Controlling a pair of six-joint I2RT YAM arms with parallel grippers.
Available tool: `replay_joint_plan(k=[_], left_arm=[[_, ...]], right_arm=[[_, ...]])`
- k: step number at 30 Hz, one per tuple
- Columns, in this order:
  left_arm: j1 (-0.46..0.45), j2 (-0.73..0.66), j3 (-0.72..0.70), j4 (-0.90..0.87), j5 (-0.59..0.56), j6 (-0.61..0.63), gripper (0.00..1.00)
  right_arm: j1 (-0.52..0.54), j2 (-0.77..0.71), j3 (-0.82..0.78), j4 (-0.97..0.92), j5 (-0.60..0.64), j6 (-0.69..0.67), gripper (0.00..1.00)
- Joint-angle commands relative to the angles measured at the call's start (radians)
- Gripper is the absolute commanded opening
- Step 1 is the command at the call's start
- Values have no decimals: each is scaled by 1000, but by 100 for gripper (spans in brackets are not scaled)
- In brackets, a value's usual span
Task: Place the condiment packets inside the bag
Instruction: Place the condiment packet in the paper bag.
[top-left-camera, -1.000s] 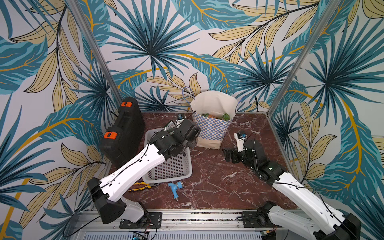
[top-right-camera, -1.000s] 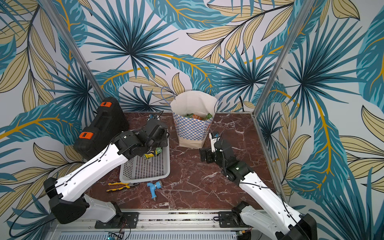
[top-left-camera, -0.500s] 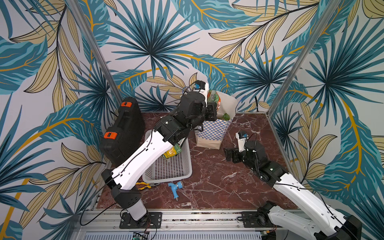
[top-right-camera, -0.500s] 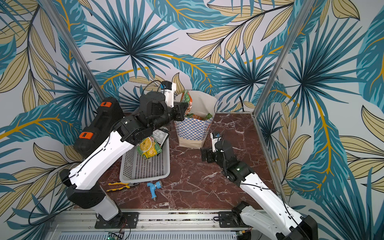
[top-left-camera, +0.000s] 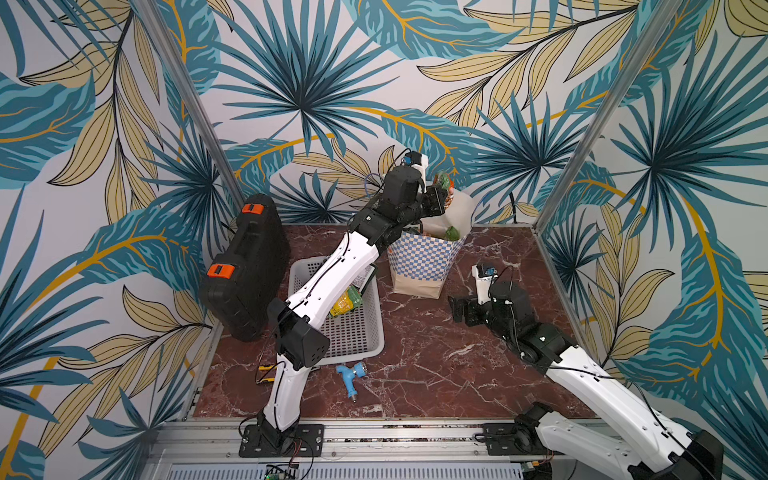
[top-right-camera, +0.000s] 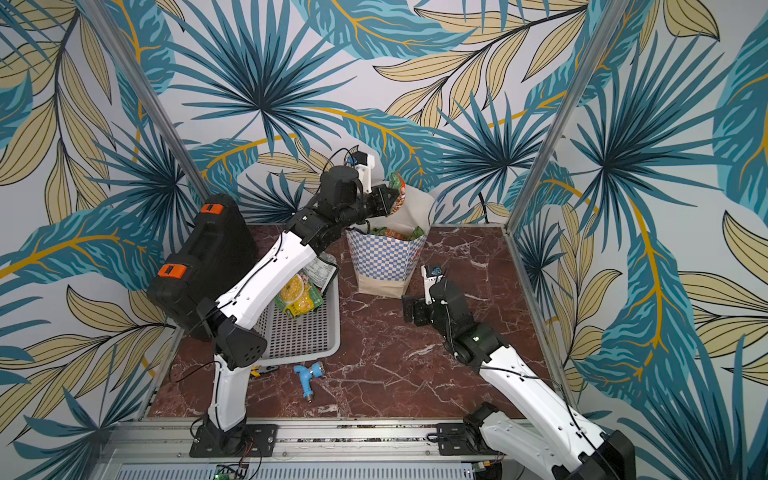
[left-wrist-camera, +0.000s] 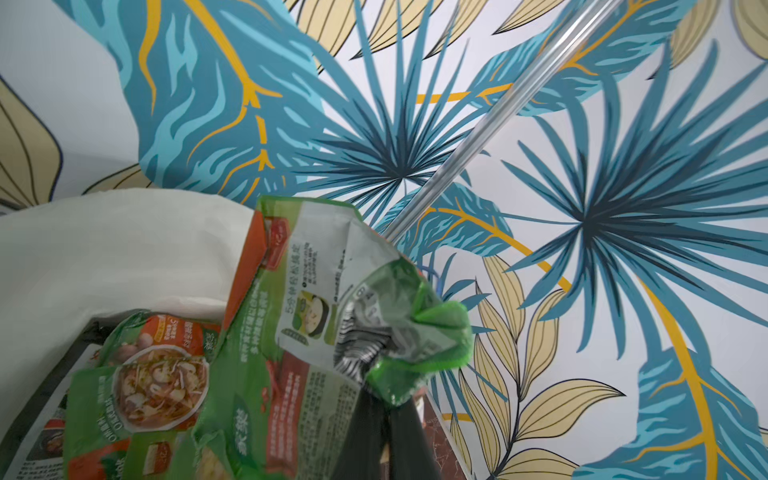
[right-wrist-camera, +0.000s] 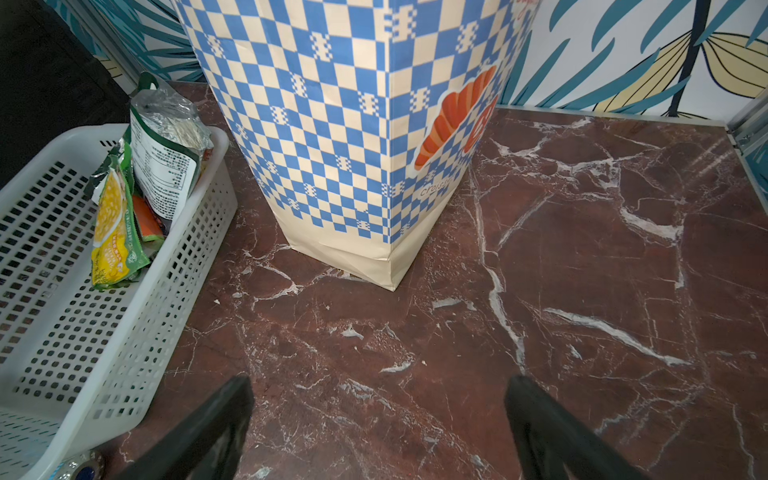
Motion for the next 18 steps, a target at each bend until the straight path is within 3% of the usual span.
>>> replay_joint_plan(k=[1, 6, 9, 10, 11, 12, 14, 18], left_arm=[[21, -3, 61, -99, 21, -104, 0], [30, -6, 38, -245, 29, -150, 0], [29, -52, -31, -247, 50, -165, 0], [27, -74, -50, -243, 46, -158, 8], [25, -93, -63, -241, 38, -146, 27], [20, -108, -66, -246, 23, -129, 40], [7, -142, -65, -269, -16, -88, 55], [-15, -213, -88, -304, -74, -11, 73]], right_arm=[[2, 6, -15, 12, 14, 9, 100], [1, 16, -14, 13, 11, 12, 100], [1, 22, -13, 15, 9, 10, 100], [1, 25, -12, 15, 8, 11, 100], [2, 26, -11, 15, 6, 12, 100], [1, 26, -12, 15, 5, 11, 100], [0, 25, -12, 15, 1, 12, 99], [1, 25, -15, 18, -5, 13, 99]])
